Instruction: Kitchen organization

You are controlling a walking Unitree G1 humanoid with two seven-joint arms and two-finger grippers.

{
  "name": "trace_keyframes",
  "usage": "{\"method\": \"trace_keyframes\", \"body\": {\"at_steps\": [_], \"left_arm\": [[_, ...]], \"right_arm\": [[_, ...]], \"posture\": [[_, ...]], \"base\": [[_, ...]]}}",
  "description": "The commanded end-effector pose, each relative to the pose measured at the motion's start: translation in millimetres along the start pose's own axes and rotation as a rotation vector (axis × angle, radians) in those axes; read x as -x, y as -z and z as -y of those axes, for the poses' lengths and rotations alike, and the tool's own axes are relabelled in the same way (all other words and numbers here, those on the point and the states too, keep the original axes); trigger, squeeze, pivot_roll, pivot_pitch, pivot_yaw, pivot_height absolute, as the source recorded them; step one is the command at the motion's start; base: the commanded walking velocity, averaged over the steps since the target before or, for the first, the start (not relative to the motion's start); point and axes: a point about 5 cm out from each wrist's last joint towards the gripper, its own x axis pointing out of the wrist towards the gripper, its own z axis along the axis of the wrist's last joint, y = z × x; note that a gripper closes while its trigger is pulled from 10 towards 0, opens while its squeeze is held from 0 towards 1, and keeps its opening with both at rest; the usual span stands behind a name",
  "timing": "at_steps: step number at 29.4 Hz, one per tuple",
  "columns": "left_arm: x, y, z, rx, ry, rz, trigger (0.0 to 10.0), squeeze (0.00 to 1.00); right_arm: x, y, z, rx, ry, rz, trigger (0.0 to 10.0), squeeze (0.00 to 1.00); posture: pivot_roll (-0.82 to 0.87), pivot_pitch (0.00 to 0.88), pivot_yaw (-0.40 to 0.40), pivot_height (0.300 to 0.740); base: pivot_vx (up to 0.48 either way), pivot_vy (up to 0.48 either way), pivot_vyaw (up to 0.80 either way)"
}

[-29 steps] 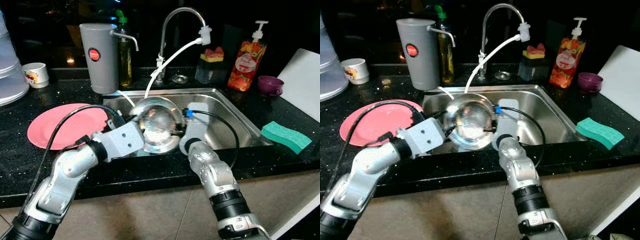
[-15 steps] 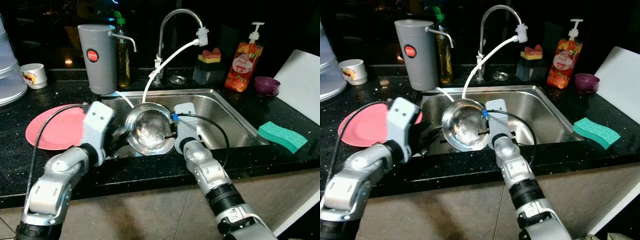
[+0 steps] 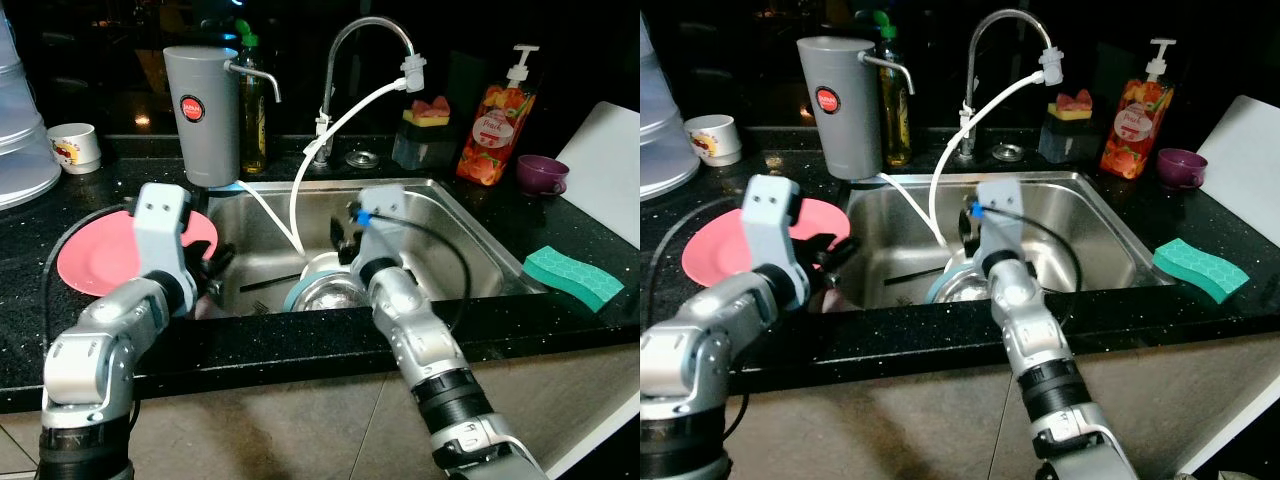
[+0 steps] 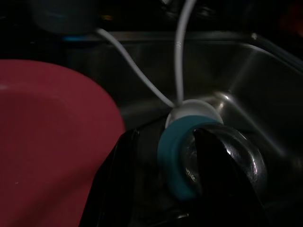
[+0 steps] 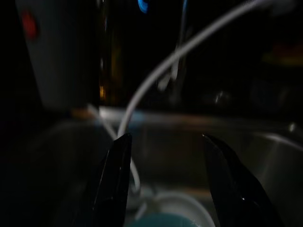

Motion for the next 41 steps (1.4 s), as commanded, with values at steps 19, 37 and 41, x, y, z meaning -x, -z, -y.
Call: {"method": "trace_keyframes", "body": {"at_steps": [19,37,41], "left_arm": [[24.2,-14.1,-87.9,0.441,-0.559,0.055,10.0,0.00],[53.0,-24.1,-134.7,0.468,-0.786,0.096,10.0,0.00],[44.2,-12.4,-128.7,0.555,-0.642,0.005,10.0,0.00]], "right_arm": [[40.6,-20.5,-13.6,0.103,-0.350,0.026,10.0,0.00],[40.6,-3.9,-8.7,0.125,-0.314,-0.100,10.0,0.00],[40.4,-3.4,-9.8,0.123,-0.310,-0.106,10.0,0.00]], "posture": [[0.13,0.149,-0.044,0.740],[0.14,0.149,-0.055,0.740],[0.14,0.149,-0.056,0.740]], "base": [[0.000,0.000,0.00],[0.000,0.000,0.00],[0.000,0.000,0.00]]}}
